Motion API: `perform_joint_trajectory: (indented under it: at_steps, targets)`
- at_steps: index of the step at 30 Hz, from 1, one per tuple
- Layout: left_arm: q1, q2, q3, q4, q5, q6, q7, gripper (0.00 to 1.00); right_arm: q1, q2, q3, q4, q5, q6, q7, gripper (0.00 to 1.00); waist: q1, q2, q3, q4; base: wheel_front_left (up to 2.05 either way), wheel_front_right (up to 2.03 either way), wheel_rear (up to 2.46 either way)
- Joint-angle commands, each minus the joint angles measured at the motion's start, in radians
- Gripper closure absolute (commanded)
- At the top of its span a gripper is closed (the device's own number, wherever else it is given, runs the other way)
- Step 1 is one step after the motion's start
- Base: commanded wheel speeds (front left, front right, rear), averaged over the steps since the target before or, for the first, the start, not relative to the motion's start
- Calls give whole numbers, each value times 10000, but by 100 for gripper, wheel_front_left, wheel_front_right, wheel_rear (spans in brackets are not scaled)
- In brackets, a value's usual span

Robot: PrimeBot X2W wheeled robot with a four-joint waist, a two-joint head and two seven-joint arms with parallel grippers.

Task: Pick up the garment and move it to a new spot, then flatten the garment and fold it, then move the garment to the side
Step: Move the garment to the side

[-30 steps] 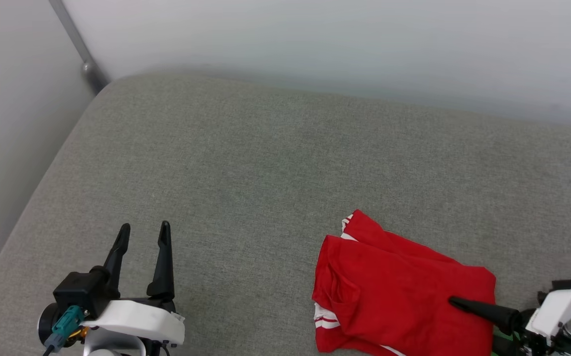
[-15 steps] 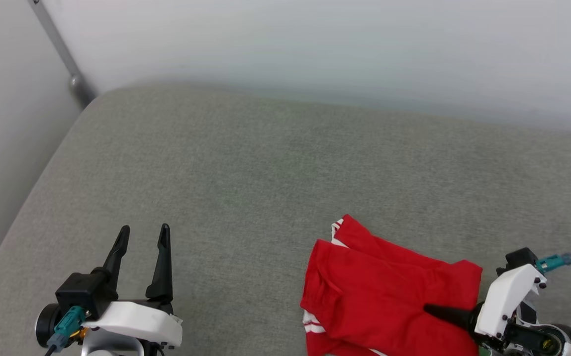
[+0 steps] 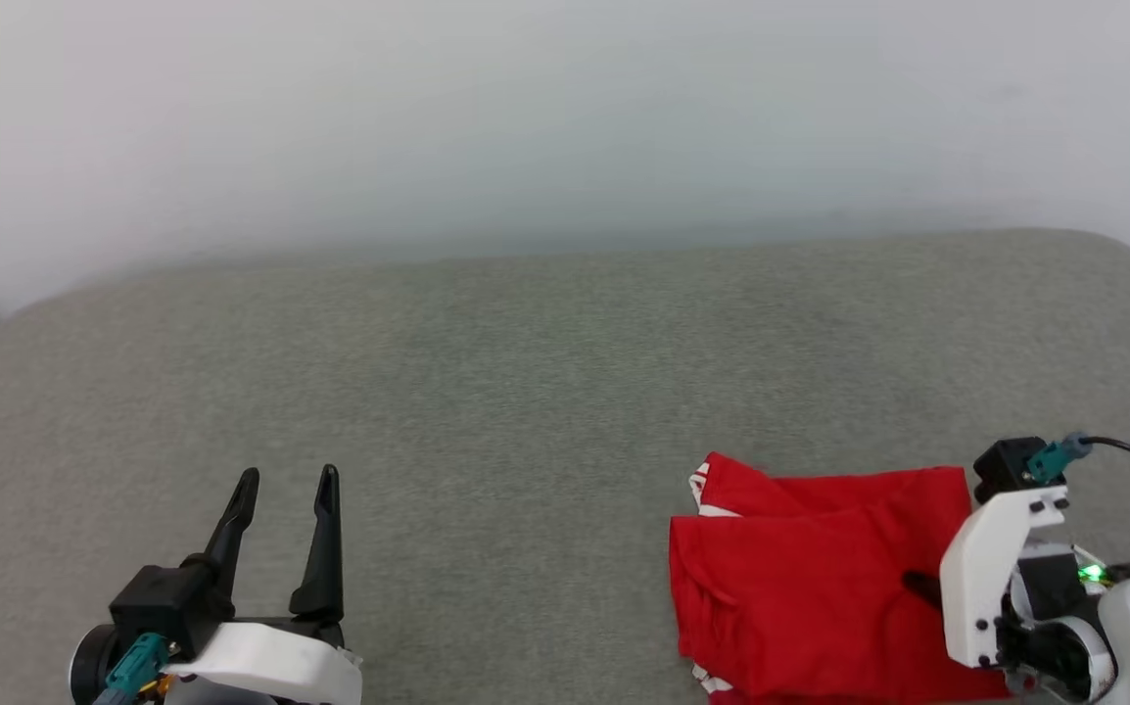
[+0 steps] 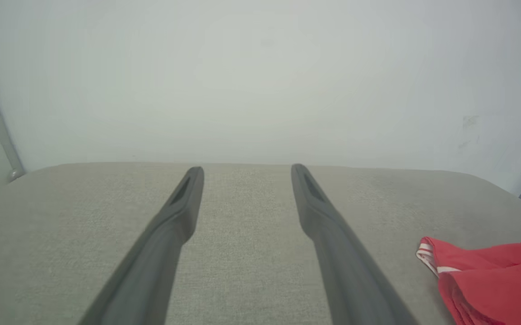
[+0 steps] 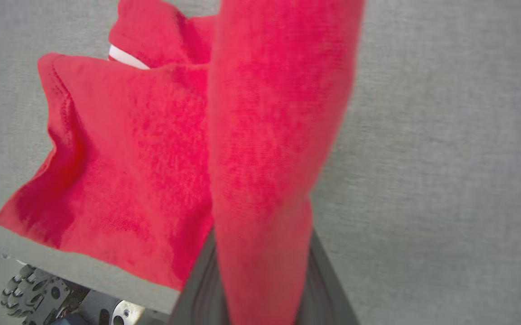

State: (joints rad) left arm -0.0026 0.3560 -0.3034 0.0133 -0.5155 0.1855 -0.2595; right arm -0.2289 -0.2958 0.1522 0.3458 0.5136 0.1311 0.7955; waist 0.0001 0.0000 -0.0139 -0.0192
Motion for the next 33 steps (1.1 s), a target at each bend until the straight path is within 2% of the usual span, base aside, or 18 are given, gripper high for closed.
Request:
perform_joint_trajectory:
  at_steps: [1, 5, 9, 14, 19, 26, 28, 33]
  targets:
    - [93, -13, 40, -66, -10, 55, -20, 0, -275, -146, 209, 82, -158, -6, -164, 100, -1, 0, 54, -1203, 0, 0, 0]
    - [-34, 85, 212, -424, 43, 132, -30, 0, -1131, -691, 750, 365, -721, -8, -392, 100, -1, 0, 653, -2520, 0, 0, 0]
    - [-483, 315, 256, -892, 235, 172, 79, 0, -2004, -921, 860, 850, -985, -8, -893, 100, -1, 0, 1593, -3640, 0, 0, 0]
    - [-1380, 730, 356, -1337, 491, 123, 506, 0, -3019, -1085, 537, 1594, -1082, -8, -1734, 100, -1, 0, 2838, -4439, 0, 0, 0]
    - [-2363, 1213, 309, -1800, 761, -83, 1050, 0, -4036, -1174, -55, 2442, -1180, -8, -2872, 100, -1, 0, 4076, -4597, 0, 0, 0]
    - [-3520, 1906, 293, -2690, 1180, -280, 1924, 0, -5577, -1408, -938, 3646, -1732, -8, -4547, 100, -1, 0, 5742, -4399, 0, 0, 0]
    - [-3872, 2016, 258, -2981, 1269, -316, 2175, 0, -5974, -1563, -1252, 3935, -1954, -8, -4990, 100, -1, 0, 6196, -4288, 0, 0, 0]
    - [-4502, 2200, 171, -3378, 1434, -403, 2579, 0, -6755, -1487, -2232, 4872, -2584, -8, -5909, 100, -1, 0, 6942, -4113, 0, 0, 0]
